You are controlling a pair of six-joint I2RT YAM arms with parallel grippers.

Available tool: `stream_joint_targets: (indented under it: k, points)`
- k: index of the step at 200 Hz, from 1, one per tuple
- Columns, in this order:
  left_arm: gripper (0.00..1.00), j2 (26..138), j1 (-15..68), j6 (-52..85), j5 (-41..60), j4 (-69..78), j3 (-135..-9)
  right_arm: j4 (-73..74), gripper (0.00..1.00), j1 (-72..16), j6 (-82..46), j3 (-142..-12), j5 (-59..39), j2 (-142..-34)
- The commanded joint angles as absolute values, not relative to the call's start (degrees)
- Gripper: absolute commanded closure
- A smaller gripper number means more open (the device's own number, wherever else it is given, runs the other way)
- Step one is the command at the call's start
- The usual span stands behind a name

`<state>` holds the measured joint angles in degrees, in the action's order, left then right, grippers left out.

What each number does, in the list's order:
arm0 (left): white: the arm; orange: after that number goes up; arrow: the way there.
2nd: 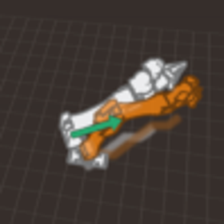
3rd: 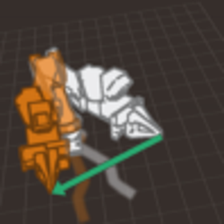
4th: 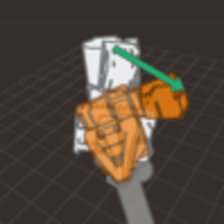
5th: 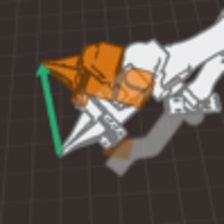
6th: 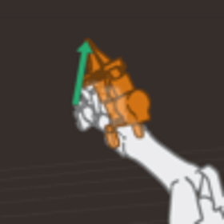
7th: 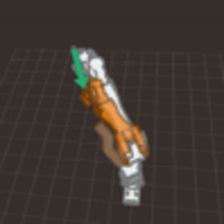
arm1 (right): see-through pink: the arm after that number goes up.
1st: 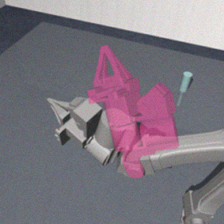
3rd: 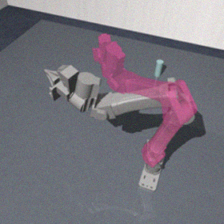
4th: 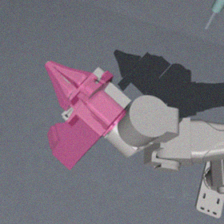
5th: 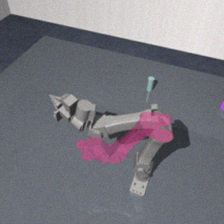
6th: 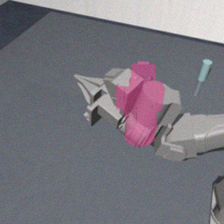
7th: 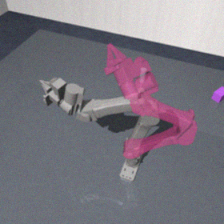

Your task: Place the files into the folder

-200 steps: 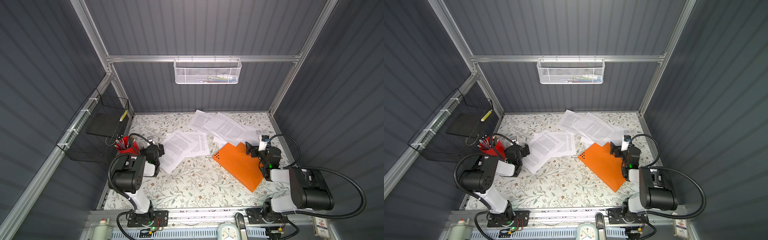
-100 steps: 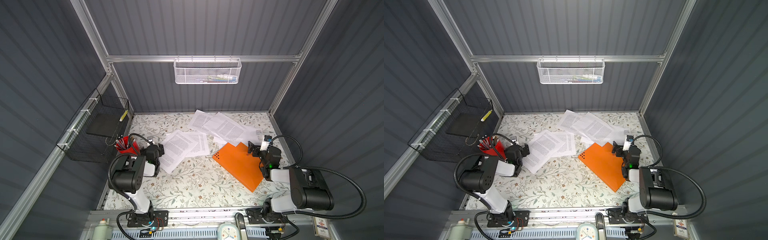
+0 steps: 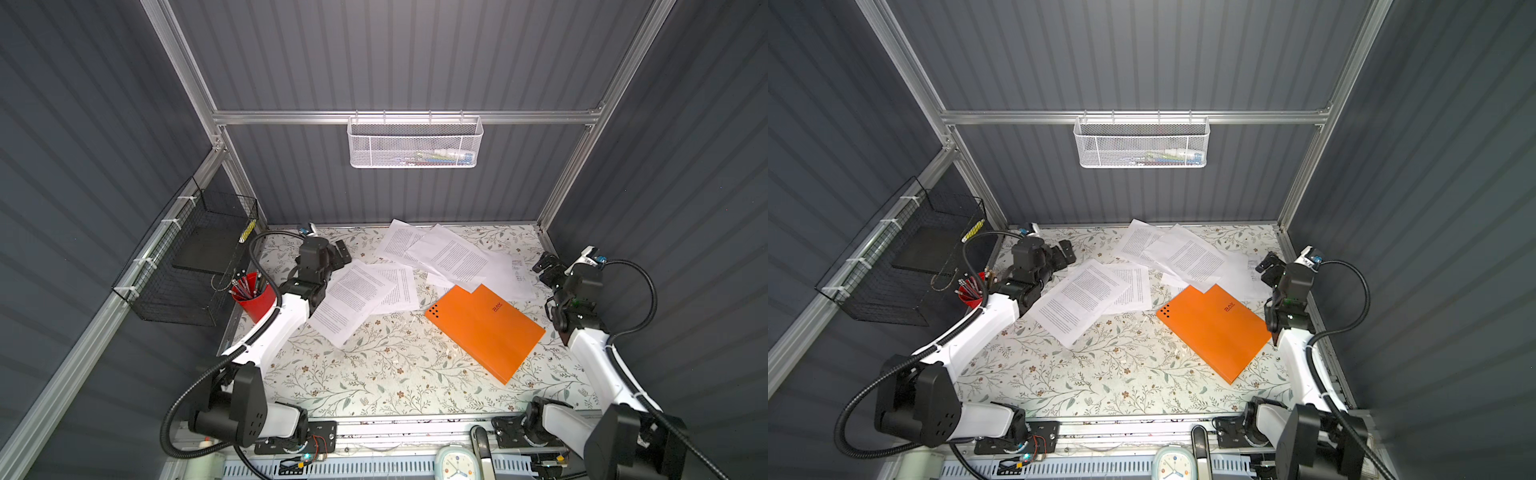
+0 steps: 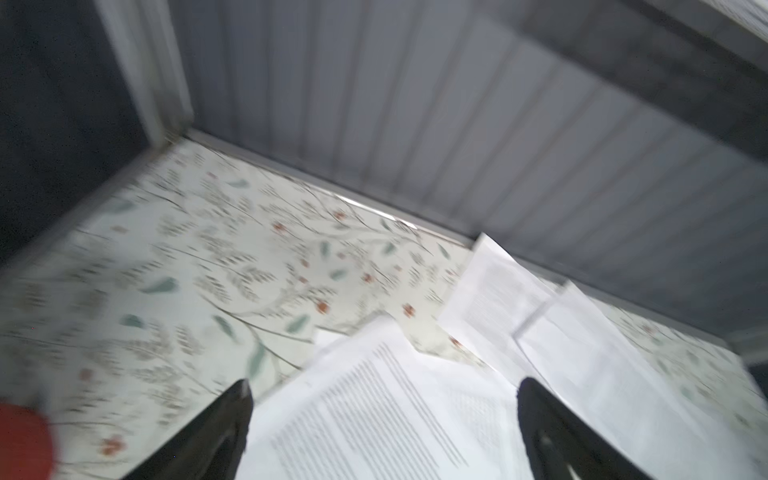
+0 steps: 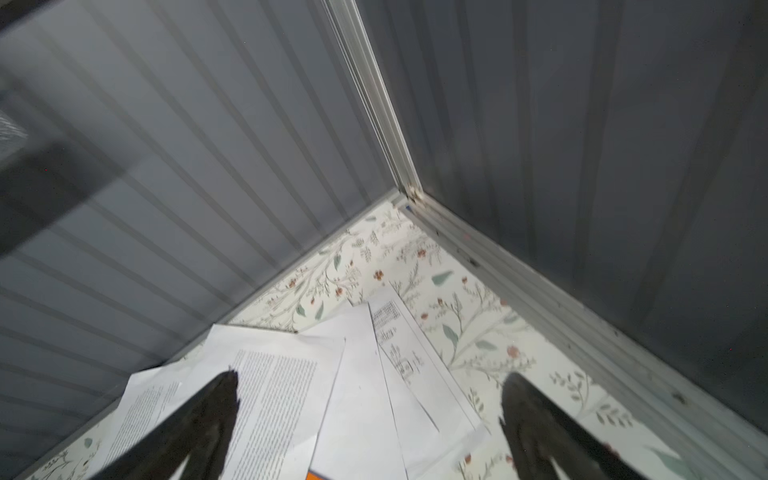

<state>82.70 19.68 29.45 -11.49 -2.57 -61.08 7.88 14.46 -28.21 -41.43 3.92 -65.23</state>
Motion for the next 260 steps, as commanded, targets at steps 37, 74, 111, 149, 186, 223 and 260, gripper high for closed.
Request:
stream_joint_targets:
  k: [37, 74, 111, 149, 186, 223, 260]
  points:
    - [0.00, 100.52, 37.87, 39.79, 16.39, -19.20, -71.65, -9.20, 0.01, 22.23, -35.78, -42.73, -14.86, -77.58]
    - [0.00, 107.31, 43.52, 43.07, 20.84, -19.77, -76.19, -9.43, 0.01, 24.84, -36.70, -43.11, -18.02, -84.70]
    - [0.00, 112.10, 45.38, 46.97, 23.69, -17.48, -77.65, -10.91, 0.01, 25.02, -36.17, -43.16, -18.71, -86.80]
    - [0.00, 115.28, 46.82, 50.75, 25.81, -15.15, -78.41, -12.87, 0.01, 25.30, -35.63, -42.44, -22.43, -88.05]
    - [0.00, 118.46, 47.14, 53.63, 26.65, -12.73, -79.92, -13.21, 0.01, 25.31, -35.72, -41.40, -25.62, -89.23]
    - [0.00, 120.97, 46.05, 54.58, 24.97, -14.57, -84.16, -12.28, 0.01, 25.24, -37.47, -38.76, -32.33, -88.25]
    - [0.00, 122.01, 40.41, 53.35, 25.20, -15.70, -86.05, -9.41, 0.01, 23.26, -40.96, -33.65, -36.82, -83.86]
